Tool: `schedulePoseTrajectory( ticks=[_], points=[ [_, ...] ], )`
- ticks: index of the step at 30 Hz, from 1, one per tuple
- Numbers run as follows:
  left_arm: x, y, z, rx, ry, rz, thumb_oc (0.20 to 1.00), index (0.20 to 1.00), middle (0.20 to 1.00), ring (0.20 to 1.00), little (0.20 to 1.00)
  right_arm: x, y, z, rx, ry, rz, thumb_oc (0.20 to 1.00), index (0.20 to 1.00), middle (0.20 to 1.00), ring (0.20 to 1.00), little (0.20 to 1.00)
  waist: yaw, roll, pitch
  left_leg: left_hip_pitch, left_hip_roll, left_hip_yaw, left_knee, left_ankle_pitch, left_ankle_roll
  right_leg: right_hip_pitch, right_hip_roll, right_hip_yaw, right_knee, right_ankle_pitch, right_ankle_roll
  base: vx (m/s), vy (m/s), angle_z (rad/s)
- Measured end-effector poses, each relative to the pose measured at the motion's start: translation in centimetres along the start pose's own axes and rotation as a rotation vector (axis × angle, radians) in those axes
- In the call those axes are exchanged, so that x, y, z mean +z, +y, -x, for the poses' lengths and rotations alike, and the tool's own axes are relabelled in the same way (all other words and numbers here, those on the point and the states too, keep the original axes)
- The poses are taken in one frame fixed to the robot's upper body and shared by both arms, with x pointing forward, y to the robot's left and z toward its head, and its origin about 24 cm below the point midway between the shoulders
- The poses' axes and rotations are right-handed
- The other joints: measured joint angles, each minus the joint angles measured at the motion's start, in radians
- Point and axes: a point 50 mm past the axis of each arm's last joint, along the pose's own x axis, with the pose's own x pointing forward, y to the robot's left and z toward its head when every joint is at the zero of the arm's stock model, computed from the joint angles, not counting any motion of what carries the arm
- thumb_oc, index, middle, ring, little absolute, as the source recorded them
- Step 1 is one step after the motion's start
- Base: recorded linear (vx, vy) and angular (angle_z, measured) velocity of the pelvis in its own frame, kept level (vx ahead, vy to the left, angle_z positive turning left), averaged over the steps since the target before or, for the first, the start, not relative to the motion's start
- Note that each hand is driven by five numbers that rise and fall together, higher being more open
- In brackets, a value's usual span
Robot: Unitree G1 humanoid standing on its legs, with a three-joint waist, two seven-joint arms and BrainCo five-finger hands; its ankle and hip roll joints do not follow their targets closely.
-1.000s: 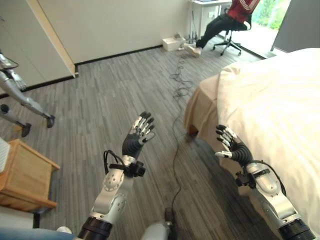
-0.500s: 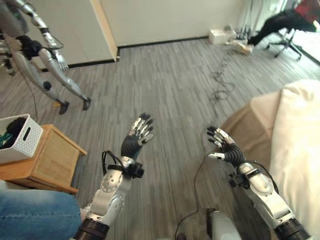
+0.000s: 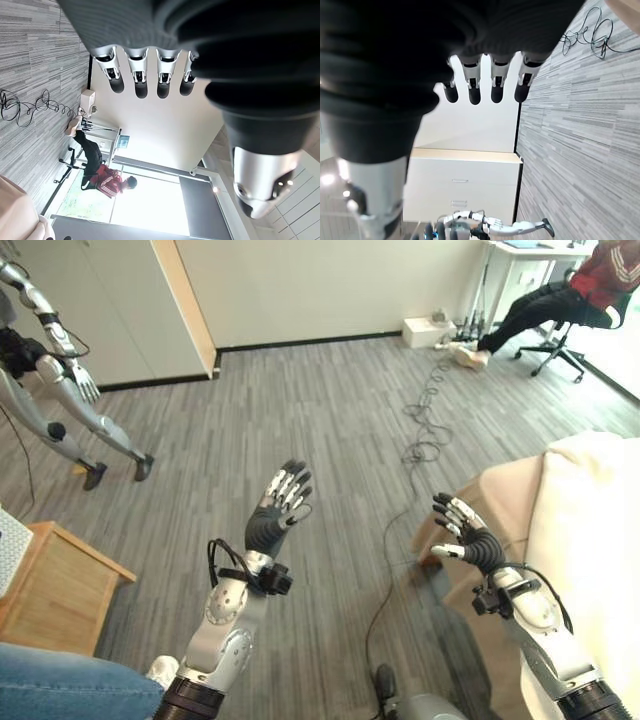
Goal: Making the bed.
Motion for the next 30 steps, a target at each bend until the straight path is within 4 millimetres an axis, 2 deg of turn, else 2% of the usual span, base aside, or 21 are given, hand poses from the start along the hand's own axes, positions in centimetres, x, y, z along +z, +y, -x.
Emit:
schedulePoseTrajectory(
  ticks=[1,2,3,4,5,7,8,10,12,13,14,15,16,18,19,20,21,23,27,29,30],
  points=[
    [-0.1,0.0,0.0,0.002,0.002,0.001,1.000,1.000,1.000,1.000,1.000,0.0,-0.1,0.1,-0.004,-0.001,0.000,1.000,1.000,1.000,1.000,1.000,0.001,-0.011,0.005,-0.019,0.001,0.000,0.072,-0.002,-0.004,0.021,0.003,0.004,-0.012,-0.004,-0.002,0.21,-0.268,-0.01],
    [-0.1,0.0,0.0,0.003,0.004,0.003,1.000,1.000,1.000,1.000,1.000,-0.1,-0.3,0.4,-0.015,0.004,-0.002,1.000,1.000,1.000,1.000,1.000,0.006,-0.028,0.010,-0.087,-0.002,0.003,0.247,-0.006,-0.009,0.063,-0.011,0.012,-0.040,0.002,-0.013,0.15,-0.225,-0.03],
    [-0.2,0.0,0.1,0.005,0.005,0.006,1.000,1.000,1.000,1.000,1.000,0.0,-0.5,0.5,-0.024,0.000,0.000,1.000,1.000,1.000,1.000,1.000,0.004,-0.026,0.010,-0.124,-0.001,-0.002,0.342,0.004,-0.019,0.067,0.003,0.002,-0.031,-0.004,-0.033,0.14,-0.207,-0.05],
    [-0.1,-0.1,-0.1,0.000,-0.002,0.008,1.000,1.000,1.000,1.000,1.000,0.0,-0.8,0.6,-0.036,-0.004,0.008,1.000,1.000,1.000,1.000,1.000,0.013,-0.012,0.014,-0.206,0.009,-0.015,0.512,0.008,-0.022,0.050,0.013,-0.035,0.015,-0.045,-0.040,0.01,-0.031,-0.26],
    [0.0,-0.1,-0.2,-0.003,-0.005,0.005,1.000,1.000,1.000,1.000,1.000,-0.1,-1.0,0.8,-0.045,0.005,0.008,1.000,1.000,1.000,1.000,1.000,0.030,-0.022,0.023,-0.282,0.010,-0.022,0.643,0.072,-0.023,0.054,0.019,-0.009,0.020,-0.034,-0.088,0.05,-0.074,-0.53],
    [-0.1,0.0,0.1,0.001,0.008,0.001,1.000,1.000,1.000,1.000,1.000,-0.1,-0.7,0.8,-0.032,0.005,0.007,1.000,1.000,1.000,1.000,1.000,0.049,-0.085,0.054,-0.436,-0.066,-0.094,0.755,0.084,-0.018,0.054,-0.020,0.047,0.020,-0.028,-0.116,0.07,-0.045,-0.50],
    [-0.1,0.0,0.1,0.005,0.005,0.010,1.000,1.000,1.000,1.000,1.000,0.0,-0.6,0.6,-0.029,0.003,0.008,1.000,1.000,1.000,1.000,1.000,0.053,-0.119,0.075,-0.471,-0.080,-0.086,0.736,0.085,-0.018,0.050,-0.036,0.059,0.015,-0.033,-0.105,0.14,0.001,-0.34],
    [-0.5,0.4,0.7,0.022,0.028,0.022,1.000,1.000,1.000,1.000,1.000,-0.1,-0.3,0.4,-0.028,-0.004,-0.012,1.000,1.000,1.000,1.000,1.000,0.060,-0.130,0.083,-0.502,-0.073,-0.108,0.634,0.088,-0.024,0.091,-0.031,0.078,-0.027,-0.040,-0.076,0.17,0.004,-0.48],
    [-0.7,0.5,1.0,0.035,0.035,0.028,1.000,1.000,1.000,1.000,1.000,-0.2,-0.1,0.3,-0.029,-0.005,-0.025,1.000,1.000,1.000,1.000,1.000,0.075,-0.136,0.082,-0.497,-0.078,-0.113,0.571,0.091,-0.022,0.101,-0.030,0.100,-0.032,-0.049,-0.076,0.12,0.002,-0.51],
    [-0.6,0.4,0.9,0.030,0.021,0.036,1.000,1.000,1.000,1.000,1.000,0.6,-0.6,-0.1,-0.024,-0.036,0.002,1.000,1.000,1.000,1.000,1.000,0.083,-0.082,0.092,-0.596,-0.061,-0.113,0.548,0.110,-0.045,0.046,0.011,0.065,0.196,-0.181,-0.151,0.18,0.010,-0.34],
    [-1.0,0.4,0.9,0.043,0.038,0.044,1.000,1.000,1.000,1.000,1.000,0.3,-0.5,-0.1,-0.025,-0.019,-0.003,1.000,1.000,1.000,1.000,1.000,0.072,-0.062,0.096,-0.610,-0.054,-0.121,0.523,0.117,-0.035,0.057,0.024,0.055,0.203,-0.185,-0.119,0.22,0.026,-0.45],
    [-1.1,0.6,1.1,0.049,0.047,0.040,1.000,1.000,1.000,1.000,1.000,0.0,-0.2,0.2,-0.016,-0.004,-0.009,1.000,1.000,1.000,1.000,1.000,0.082,-0.071,0.096,-0.621,-0.069,-0.098,0.496,0.130,-0.027,0.065,0.020,0.071,0.191,-0.183,-0.133,0.36,0.096,-0.27],
    [-1.0,0.8,1.3,0.058,0.042,0.038,1.000,1.000,1.000,1.000,1.000,-0.4,0.0,0.6,0.004,0.017,-0.007,1.000,1.000,1.000,1.000,1.000,0.097,-0.062,0.091,-0.614,-0.081,-0.016,0.332,0.155,-0.017,0.099,0.021,0.094,0.145,-0.183,-0.121,0.38,0.126,-0.42],
    [-0.8,0.9,1.0,0.057,0.031,0.032,1.000,1.000,1.000,1.000,1.000,-0.3,-0.1,0.7,0.004,0.016,-0.003,1.000,1.000,1.000,1.000,1.000,0.089,-0.024,0.075,-0.576,-0.075,0.006,0.192,0.172,-0.001,0.153,0.048,0.114,0.076,-0.171,-0.095,0.30,0.109,-0.40],
    [-0.6,1.1,1.0,0.058,0.022,0.027,1.000,1.000,1.000,1.000,1.000,-0.4,0.0,0.7,0.003,0.017,-0.007,1.000,1.000,1.000,1.000,1.000,0.096,-0.007,0.057,-0.517,-0.068,-0.006,0.020,0.185,-0.001,0.181,0.056,0.123,0.054,-0.163,-0.118,0.30,0.101,-0.43],
    [-0.5,1.0,0.8,0.056,0.017,0.028,1.000,1.000,1.000,1.000,1.000,-0.3,-0.1,0.7,0.000,0.012,-0.004,1.000,1.000,1.000,1.000,1.000,0.089,0.002,0.052,-0.510,-0.063,-0.018,-0.006,0.203,-0.008,0.193,0.067,0.139,0.045,-0.176,-0.115,0.39,0.138,-0.44],
    [-0.3,0.7,0.3,0.042,0.003,0.031,1.000,1.000,1.000,1.000,1.000,-0.3,-0.4,0.8,-0.016,0.013,0.000,1.000,1.000,1.000,1.000,1.000,0.080,0.017,0.044,-0.503,-0.058,-0.069,-0.038,0.230,-0.014,0.215,0.074,0.151,0.031,-0.178,-0.108,0.18,0.071,-0.25],
    [-0.1,0.3,-0.2,0.023,-0.012,0.034,1.000,1.000,1.000,1.000,1.000,-0.3,-0.5,0.8,-0.030,0.013,0.001,1.000,1.000,1.000,1.000,1.000,0.078,0.018,0.041,-0.495,-0.048,-0.119,-0.027,0.244,-0.016,0.240,0.071,0.181,0.029,-0.186,-0.102,0.21,0.087,-0.41],
    [-0.7,-0.1,-0.5,0.010,0.007,0.045,1.000,1.000,1.000,1.000,1.000,-0.5,-0.9,1.2,-0.045,0.026,0.021,1.000,1.000,1.000,1.000,1.000,0.042,0.012,0.037,-0.489,-0.029,-0.082,0.014,0.253,-0.003,0.306,0.036,0.202,0.017,-0.253,-0.073,0.37,0.160,-0.18],
    [-1.4,0.4,-0.3,0.036,0.041,0.043,1.000,1.000,1.000,1.000,1.000,-0.5,-0.9,1.1,-0.049,0.032,0.048,1.000,1.000,1.000,1.000,1.000,0.049,0.000,0.029,-0.441,-0.033,-0.015,0.007,0.276,0.035,0.326,-0.007,0.236,0.062,-0.316,-0.031,0.36,0.113,-0.59],
    [-1.3,0.8,-0.2,0.060,0.046,0.030,1.000,1.000,1.000,1.000,1.000,-0.6,-0.6,1.2,-0.047,0.031,0.036,1.000,1.000,1.000,1.000,1.000,0.050,-0.016,0.023,-0.401,-0.050,0.028,-0.015,0.288,0.044,0.300,-0.031,0.228,0.173,-0.356,0.034,0.48,0.136,-0.59]
  ],
)
